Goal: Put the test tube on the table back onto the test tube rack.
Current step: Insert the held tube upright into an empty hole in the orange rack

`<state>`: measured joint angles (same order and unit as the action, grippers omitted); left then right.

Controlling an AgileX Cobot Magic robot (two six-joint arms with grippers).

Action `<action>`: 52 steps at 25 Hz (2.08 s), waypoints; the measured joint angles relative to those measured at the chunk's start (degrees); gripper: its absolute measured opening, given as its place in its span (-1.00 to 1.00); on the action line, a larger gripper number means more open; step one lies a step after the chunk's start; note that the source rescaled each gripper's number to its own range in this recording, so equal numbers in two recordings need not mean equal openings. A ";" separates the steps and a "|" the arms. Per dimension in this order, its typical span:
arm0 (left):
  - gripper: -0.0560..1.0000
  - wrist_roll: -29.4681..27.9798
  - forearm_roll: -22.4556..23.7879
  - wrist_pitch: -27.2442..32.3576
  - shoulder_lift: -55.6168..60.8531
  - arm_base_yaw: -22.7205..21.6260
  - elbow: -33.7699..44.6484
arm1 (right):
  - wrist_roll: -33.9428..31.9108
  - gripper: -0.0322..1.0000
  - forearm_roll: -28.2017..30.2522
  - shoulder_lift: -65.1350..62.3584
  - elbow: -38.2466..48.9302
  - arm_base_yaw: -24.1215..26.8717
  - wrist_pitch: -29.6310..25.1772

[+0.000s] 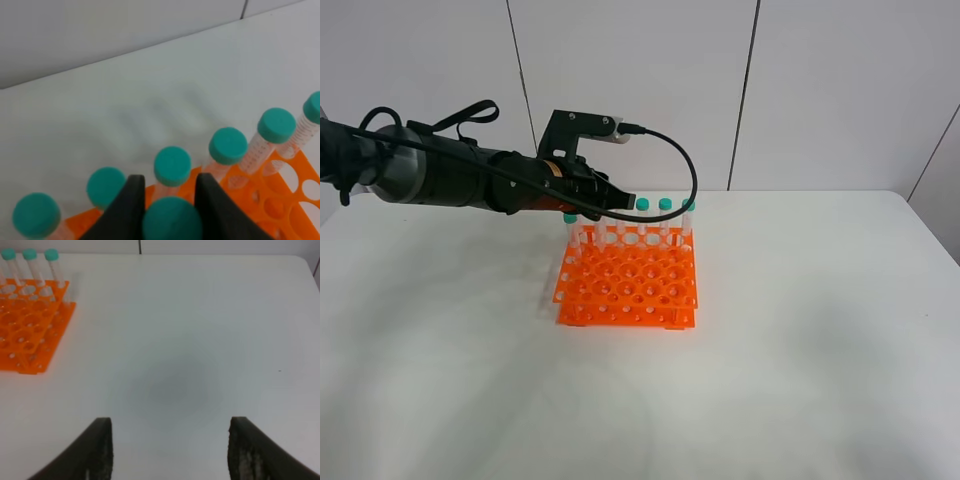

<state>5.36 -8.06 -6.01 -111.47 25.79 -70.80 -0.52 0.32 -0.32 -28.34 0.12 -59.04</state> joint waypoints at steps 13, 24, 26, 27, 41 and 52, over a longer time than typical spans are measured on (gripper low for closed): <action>-0.89 0.17 0.02 -0.85 1.86 -0.29 0.00 | 0.00 -0.05 0.00 0.00 0.00 0.00 0.00; -0.89 0.17 0.07 -0.97 0.69 -1.04 0.00 | 0.00 -0.05 0.00 0.00 0.00 0.00 0.00; -0.89 0.12 0.07 -0.97 0.69 -1.11 0.00 | 0.00 -0.05 0.00 0.00 0.00 0.00 0.00; -0.89 -0.10 0.07 -0.92 0.69 -1.11 0.00 | 0.00 -0.05 0.00 0.00 0.00 0.00 0.00; -0.89 -2.68 0.07 -0.92 0.69 -1.11 0.00 | 0.00 -0.05 0.00 0.00 0.00 0.00 0.00; -0.89 -2.86 1.11 0.00 -1.76 -1.23 0.00 | 0.00 -0.05 0.00 0.00 0.00 0.00 0.00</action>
<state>2.50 -6.95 -6.00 -113.22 24.56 -70.80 -0.52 0.32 -0.32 -28.34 0.12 -59.04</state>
